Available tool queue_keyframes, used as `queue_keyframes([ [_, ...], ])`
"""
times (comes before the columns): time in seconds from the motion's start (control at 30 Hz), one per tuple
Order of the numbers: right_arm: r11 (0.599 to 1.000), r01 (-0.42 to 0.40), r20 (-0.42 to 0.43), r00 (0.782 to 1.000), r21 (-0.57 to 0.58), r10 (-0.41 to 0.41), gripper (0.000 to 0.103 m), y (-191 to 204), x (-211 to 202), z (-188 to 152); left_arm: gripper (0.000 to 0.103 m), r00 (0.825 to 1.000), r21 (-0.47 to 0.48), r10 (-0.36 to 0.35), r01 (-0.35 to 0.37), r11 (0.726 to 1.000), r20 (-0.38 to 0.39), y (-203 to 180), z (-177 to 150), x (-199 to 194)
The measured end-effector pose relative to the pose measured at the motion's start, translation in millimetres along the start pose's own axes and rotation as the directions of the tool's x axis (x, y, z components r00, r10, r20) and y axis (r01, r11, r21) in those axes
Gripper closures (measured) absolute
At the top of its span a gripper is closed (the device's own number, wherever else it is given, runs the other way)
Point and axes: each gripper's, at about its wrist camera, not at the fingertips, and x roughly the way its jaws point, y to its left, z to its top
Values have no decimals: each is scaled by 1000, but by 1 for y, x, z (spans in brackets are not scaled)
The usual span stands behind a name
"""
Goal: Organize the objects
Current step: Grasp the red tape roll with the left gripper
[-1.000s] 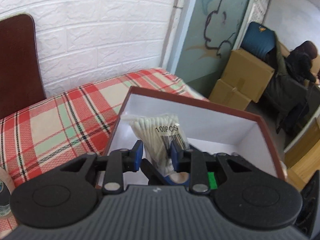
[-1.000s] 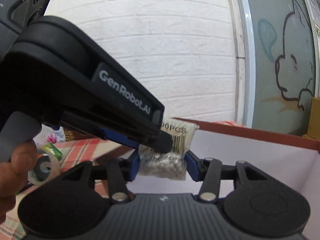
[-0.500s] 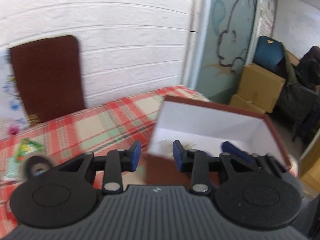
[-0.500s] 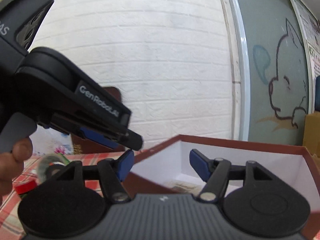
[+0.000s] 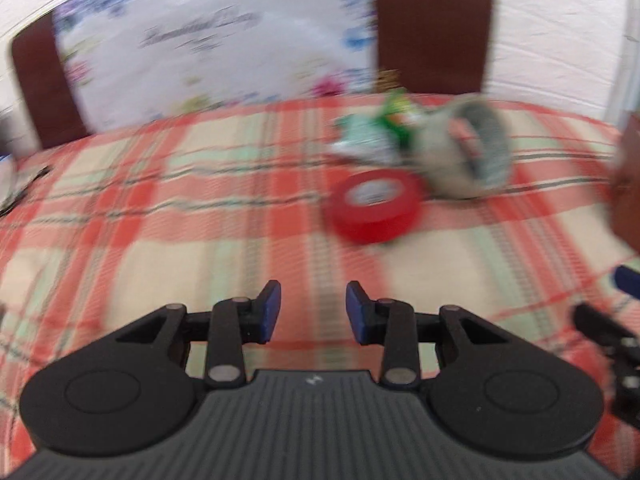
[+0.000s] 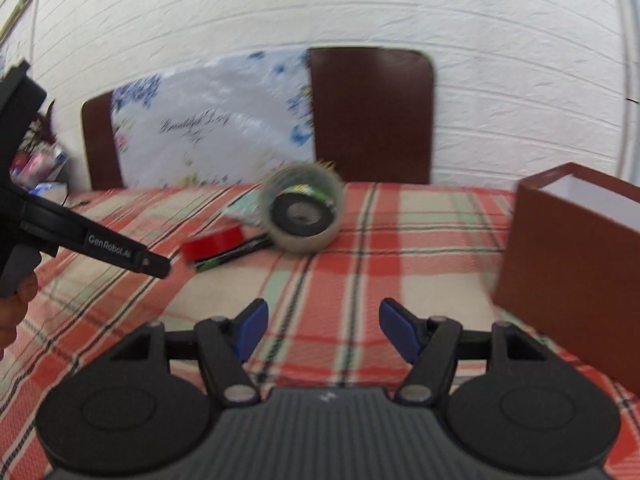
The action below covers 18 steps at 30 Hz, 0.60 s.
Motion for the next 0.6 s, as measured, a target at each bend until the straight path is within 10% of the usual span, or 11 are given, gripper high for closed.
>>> queue_keyframes([
  [0.17, 993, -48, -34, 998, -112, 44, 39, 42, 27, 8, 56, 995, -81, 91, -87, 993, 49, 44, -12, 14],
  [0.6, 947, -90, -94, 994, -309, 63, 25, 111, 143, 57, 49, 980, -163, 12, 21, 986, 199, 62, -35, 14],
])
